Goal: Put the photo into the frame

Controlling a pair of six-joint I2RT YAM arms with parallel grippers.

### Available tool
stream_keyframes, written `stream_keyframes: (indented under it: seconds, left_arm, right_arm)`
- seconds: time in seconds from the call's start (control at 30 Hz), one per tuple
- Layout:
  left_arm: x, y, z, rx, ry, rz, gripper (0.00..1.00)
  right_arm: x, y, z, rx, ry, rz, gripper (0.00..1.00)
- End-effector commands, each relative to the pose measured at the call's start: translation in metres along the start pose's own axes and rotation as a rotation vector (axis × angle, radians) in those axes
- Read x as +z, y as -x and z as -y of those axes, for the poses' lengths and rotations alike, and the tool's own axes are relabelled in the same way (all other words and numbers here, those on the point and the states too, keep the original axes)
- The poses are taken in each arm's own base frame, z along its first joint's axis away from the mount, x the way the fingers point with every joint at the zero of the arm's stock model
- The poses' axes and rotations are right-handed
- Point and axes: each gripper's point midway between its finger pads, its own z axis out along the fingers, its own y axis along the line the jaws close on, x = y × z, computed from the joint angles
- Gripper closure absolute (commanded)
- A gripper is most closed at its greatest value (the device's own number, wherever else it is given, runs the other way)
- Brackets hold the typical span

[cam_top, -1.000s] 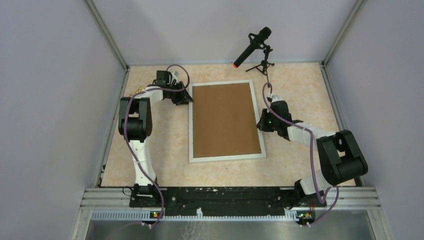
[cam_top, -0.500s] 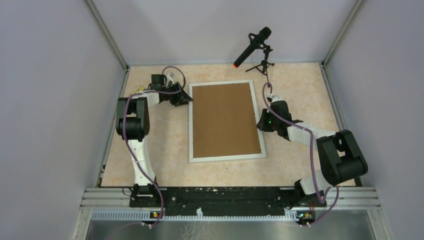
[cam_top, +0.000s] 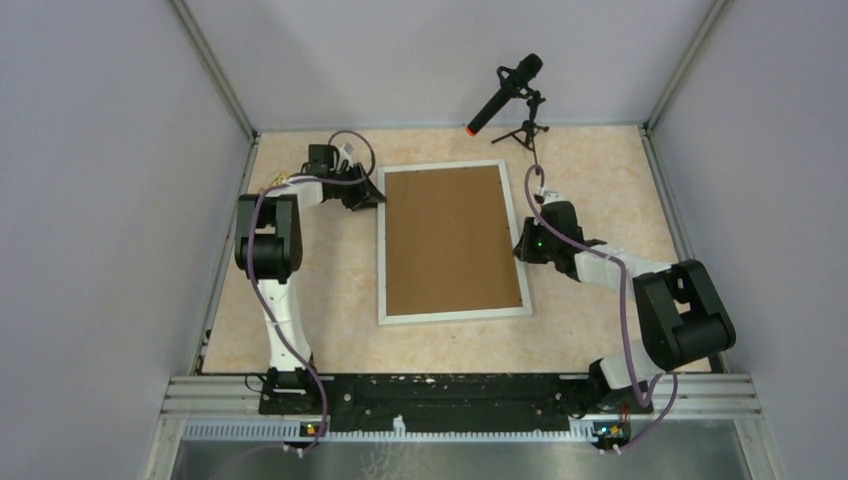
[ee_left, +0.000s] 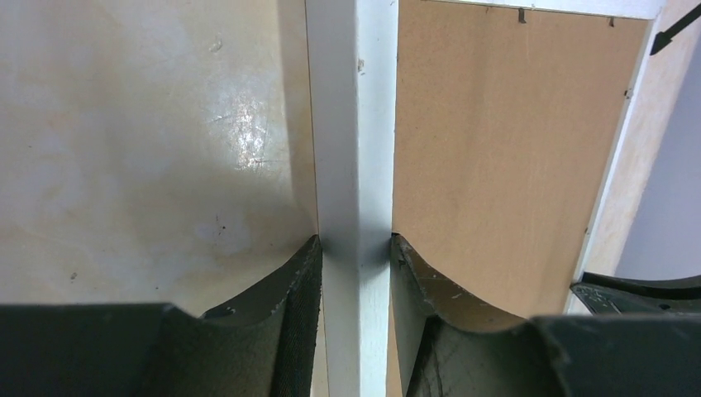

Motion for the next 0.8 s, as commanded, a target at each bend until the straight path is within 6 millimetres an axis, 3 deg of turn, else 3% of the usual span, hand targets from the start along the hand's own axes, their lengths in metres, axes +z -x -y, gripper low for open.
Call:
stream_keyframes:
  seconds: [0.0, 0.37, 0.77]
  left_arm:
    - [0.010, -0.004, -0.021, 0.035, 0.123, -0.011, 0.59]
    - [0.018, -0.001, -0.035, 0.039, 0.239, -0.045, 0.60]
    - [0.034, -0.010, -0.049, 0.176, 0.438, -0.139, 0.60]
  right_arm:
    - [0.007, -0.064, 0.002, -0.021, 0.015, -0.220, 1.00]
    - [0.007, -0.064, 0.001, -0.023, 0.015, -0.219, 1.00]
    - [0.008, -0.066, 0.002, -0.029, 0.007, -0.226, 1.00]
